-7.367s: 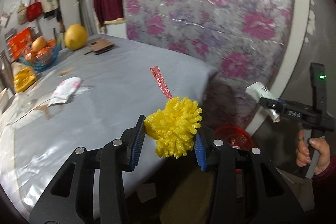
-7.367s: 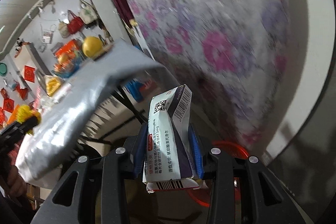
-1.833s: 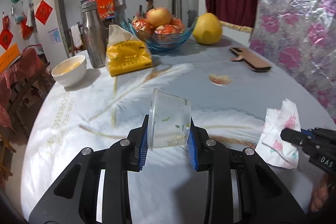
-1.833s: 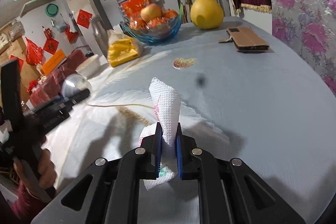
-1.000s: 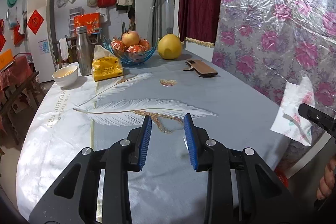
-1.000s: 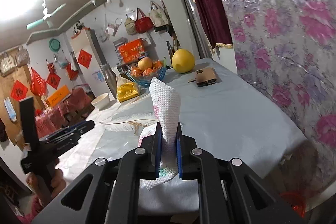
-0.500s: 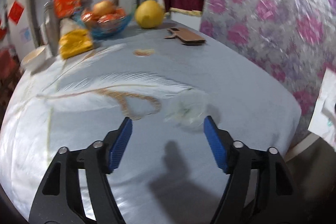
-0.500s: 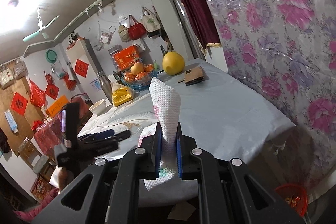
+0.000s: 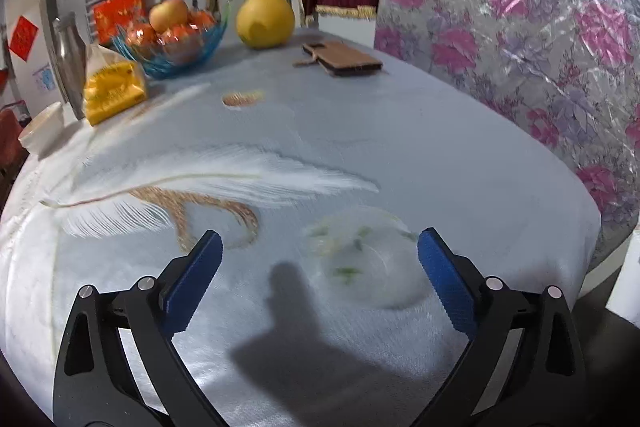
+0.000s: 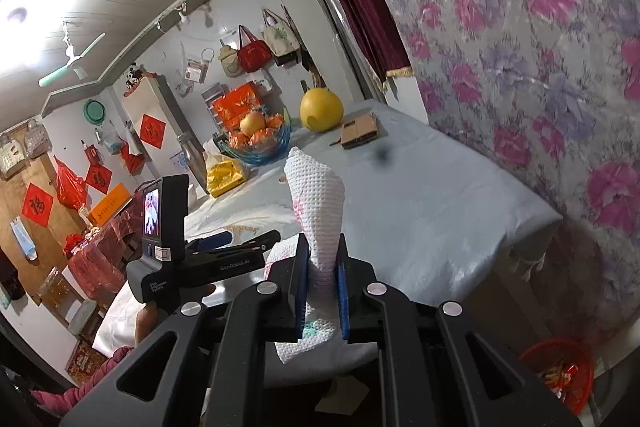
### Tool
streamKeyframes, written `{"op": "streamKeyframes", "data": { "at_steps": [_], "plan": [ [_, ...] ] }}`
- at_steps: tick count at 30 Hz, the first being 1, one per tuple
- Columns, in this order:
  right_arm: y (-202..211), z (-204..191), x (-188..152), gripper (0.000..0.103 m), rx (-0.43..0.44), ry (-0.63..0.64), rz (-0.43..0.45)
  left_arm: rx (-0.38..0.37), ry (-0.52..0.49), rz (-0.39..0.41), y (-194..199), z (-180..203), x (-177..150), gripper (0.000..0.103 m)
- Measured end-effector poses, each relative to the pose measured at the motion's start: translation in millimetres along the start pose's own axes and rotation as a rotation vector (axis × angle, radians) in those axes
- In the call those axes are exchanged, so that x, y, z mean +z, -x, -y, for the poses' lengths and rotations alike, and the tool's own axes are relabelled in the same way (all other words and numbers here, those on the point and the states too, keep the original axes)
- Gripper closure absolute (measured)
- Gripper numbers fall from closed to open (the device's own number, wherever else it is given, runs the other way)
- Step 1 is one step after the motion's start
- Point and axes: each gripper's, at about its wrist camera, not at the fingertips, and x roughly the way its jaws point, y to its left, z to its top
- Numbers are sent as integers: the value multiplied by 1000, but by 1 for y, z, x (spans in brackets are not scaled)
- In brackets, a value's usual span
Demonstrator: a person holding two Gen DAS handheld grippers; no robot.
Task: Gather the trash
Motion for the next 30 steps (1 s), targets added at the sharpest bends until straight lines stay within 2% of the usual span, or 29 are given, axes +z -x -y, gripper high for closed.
{"op": "streamKeyframes", "data": {
  "at_steps": [4,6,8,15,16,17,18,19,21,22,24,27,30],
  "plan": [
    [-7,2,-3,88,6,-9,-20,37,-75,-10,-3,14,0,7],
    [-8,1,-5,88,9,-9,-24,77,-89,-55,-13,18,0,7],
    [-8,0,-6,88,11,-7,-25,99,-66,-71,-17,15,2,7],
    [-9,-2,-8,88,8,-12,-31,98,64,-138,-27,-9,3,7],
    [-10,-1,-9,88,8,-13,-32,101,78,-129,-26,-11,3,12],
    [-10,-2,-10,88,8,-13,-34,87,82,-117,-23,-10,2,32],
    [-11,-1,-10,88,8,-14,-36,66,74,-113,-22,-9,0,47],
    [-11,-1,-10,88,8,-15,-38,65,62,-114,-22,-6,-1,47],
    [-11,0,-11,88,8,-16,-37,90,26,-44,-10,1,-3,47],
    [-11,0,-11,88,8,-15,-36,64,19,-11,-2,3,-5,47],
    [-10,0,-11,88,4,-14,-31,42,25,11,8,4,-9,47],
    [-7,2,-10,88,0,-17,-22,74,14,57,25,7,-16,47],
    [-1,5,-11,88,-13,-17,-10,76,11,86,41,9,-21,47]
  ]
}}
